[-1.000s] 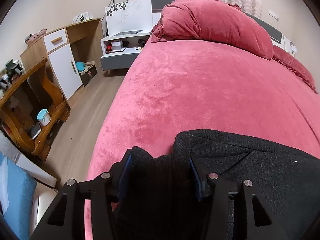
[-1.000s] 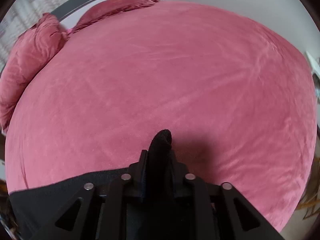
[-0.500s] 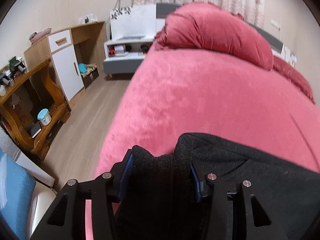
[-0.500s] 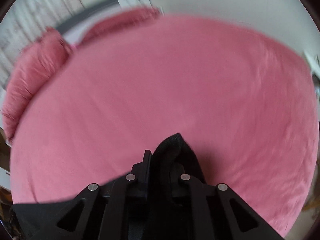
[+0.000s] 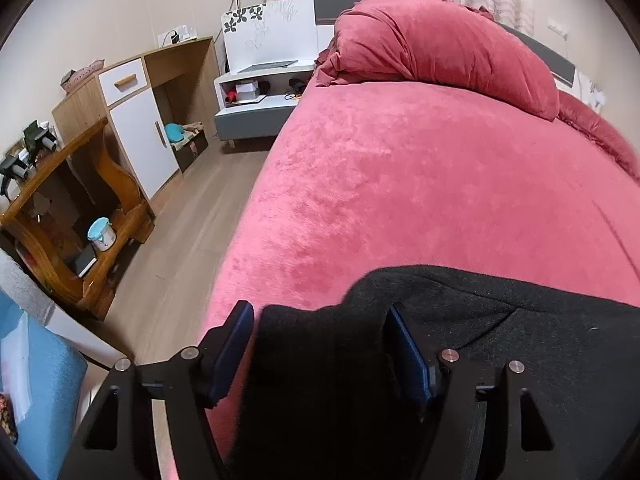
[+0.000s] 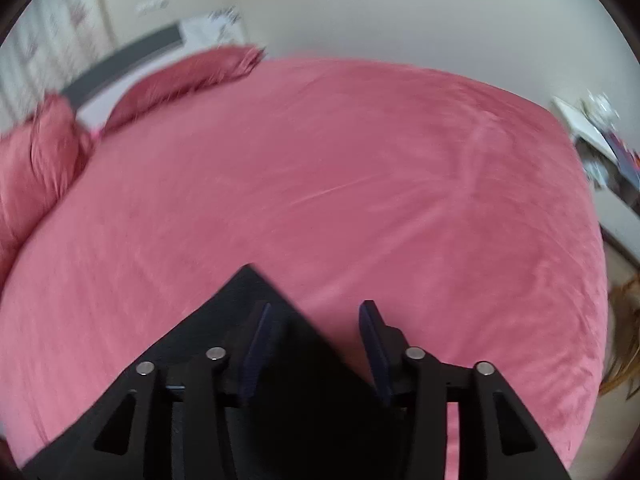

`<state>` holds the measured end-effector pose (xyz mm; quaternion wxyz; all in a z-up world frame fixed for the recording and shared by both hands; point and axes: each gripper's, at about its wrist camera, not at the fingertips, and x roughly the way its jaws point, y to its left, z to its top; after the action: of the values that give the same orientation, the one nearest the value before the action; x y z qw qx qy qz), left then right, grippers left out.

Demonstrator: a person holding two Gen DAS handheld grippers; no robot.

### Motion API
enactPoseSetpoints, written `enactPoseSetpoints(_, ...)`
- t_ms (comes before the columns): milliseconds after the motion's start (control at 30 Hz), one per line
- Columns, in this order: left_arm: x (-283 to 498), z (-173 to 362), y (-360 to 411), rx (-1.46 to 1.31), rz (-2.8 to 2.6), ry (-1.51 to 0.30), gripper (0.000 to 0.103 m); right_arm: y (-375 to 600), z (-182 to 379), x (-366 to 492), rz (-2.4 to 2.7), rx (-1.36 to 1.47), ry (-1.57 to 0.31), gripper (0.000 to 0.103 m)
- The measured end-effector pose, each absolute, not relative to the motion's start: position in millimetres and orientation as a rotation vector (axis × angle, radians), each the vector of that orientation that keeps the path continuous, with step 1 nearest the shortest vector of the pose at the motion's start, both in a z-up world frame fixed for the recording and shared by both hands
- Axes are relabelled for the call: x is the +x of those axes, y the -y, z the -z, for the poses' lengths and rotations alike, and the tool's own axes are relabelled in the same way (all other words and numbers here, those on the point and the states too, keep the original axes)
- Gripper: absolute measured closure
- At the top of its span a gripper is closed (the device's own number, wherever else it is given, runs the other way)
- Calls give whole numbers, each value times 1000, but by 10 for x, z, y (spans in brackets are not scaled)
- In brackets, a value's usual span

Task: Fold large clothes

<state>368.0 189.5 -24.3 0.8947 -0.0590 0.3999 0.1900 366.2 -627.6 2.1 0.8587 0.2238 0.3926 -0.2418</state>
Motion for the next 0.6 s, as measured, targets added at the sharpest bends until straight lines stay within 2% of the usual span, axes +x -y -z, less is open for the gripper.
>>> enactPoseSetpoints(167, 3295, -1, -2069, -185, -377, -788, 27, 6440, -215, 2970, 483, 507, -784, 51)
enactPoseSetpoints(300, 2860, -102, -2147, -203, -371, -777, 26, 6313, -302, 2213, 438, 513, -802, 51)
enactPoseSetpoints(600, 1709, 5, -2256, -334, -313, -819, 25, 5552, 18, 1078, 249, 575, -869, 51)
